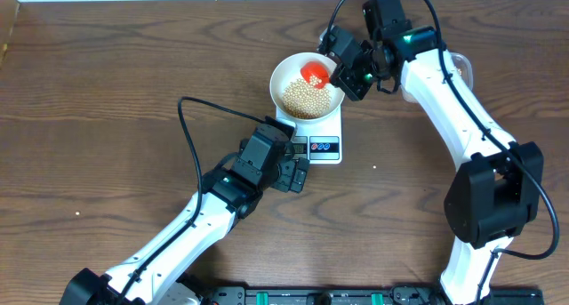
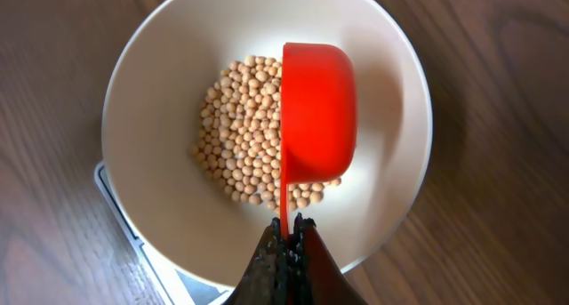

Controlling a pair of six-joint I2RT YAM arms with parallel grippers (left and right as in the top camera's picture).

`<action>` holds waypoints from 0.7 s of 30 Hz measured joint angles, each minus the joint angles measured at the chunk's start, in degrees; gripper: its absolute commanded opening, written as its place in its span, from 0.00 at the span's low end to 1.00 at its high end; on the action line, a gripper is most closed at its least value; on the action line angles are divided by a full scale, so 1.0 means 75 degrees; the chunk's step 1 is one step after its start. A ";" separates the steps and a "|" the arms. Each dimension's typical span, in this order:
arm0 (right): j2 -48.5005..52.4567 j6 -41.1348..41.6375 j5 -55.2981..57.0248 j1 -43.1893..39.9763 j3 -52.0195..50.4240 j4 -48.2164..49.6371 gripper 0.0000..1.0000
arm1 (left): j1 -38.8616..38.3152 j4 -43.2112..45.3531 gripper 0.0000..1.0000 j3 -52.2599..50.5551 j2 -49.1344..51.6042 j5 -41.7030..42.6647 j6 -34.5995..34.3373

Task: Scoop item into bowl and weigh 50g on scale
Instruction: 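Shake the tilted red scoop over the white bowl to drop chickpeas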

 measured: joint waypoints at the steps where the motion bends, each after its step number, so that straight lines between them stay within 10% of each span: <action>1: 0.0000 -0.0026 0.0012 0.0000 0.0000 -0.0003 0.01 | 0.0000 0.0000 0.99 0.0000 0.0000 0.0000 0.0000; 21: 0.0000 -0.0554 0.0111 0.0000 0.0000 0.0050 0.01 | 0.0000 0.0000 0.99 0.0000 0.0000 0.0000 0.0000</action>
